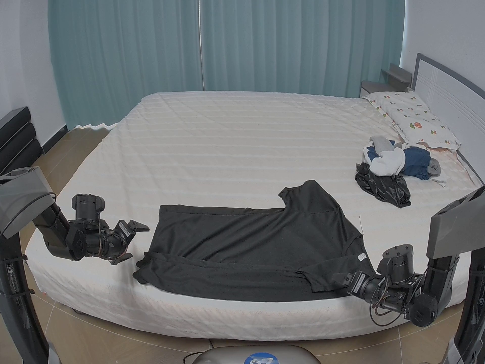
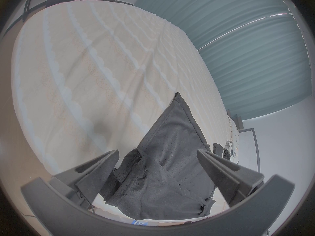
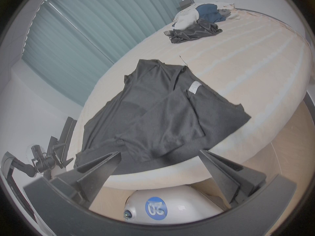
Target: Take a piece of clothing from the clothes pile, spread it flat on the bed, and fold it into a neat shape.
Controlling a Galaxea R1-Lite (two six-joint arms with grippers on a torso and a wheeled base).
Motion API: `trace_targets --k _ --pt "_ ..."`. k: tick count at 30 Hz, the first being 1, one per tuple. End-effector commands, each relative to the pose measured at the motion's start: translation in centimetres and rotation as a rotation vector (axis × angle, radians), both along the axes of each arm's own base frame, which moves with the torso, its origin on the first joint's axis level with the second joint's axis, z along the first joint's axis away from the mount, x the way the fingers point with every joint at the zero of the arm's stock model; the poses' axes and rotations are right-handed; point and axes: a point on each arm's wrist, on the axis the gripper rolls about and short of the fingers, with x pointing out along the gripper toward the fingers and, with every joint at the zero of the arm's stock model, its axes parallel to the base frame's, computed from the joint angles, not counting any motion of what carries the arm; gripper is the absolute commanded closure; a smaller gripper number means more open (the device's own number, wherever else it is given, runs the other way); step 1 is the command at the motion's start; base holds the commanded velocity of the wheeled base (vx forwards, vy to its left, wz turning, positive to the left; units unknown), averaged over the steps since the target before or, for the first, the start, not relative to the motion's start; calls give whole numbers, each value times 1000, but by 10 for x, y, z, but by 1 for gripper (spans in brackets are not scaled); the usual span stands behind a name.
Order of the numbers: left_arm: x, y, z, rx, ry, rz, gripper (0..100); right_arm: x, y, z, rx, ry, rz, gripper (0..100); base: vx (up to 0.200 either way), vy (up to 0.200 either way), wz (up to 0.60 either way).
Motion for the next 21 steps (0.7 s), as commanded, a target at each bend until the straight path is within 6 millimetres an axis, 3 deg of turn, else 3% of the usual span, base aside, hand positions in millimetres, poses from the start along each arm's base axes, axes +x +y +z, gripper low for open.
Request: trace_targets --k 1,6,10,21 --pt "0 0 0 0 1 0 0 15 -13 11 17 -65 -62 0 0 0 0" --pt "0 0 0 0 1 0 0 25 -24 7 23 -68 -75 0 0 0 0" --pt "0 0 0 0 1 -1 0 46 -38 -3 70 -66 -68 0 0 0 0" --pt "0 0 0 0 0 -1 0 71 -39 -22 115 -69 -25 0 0 0 0"
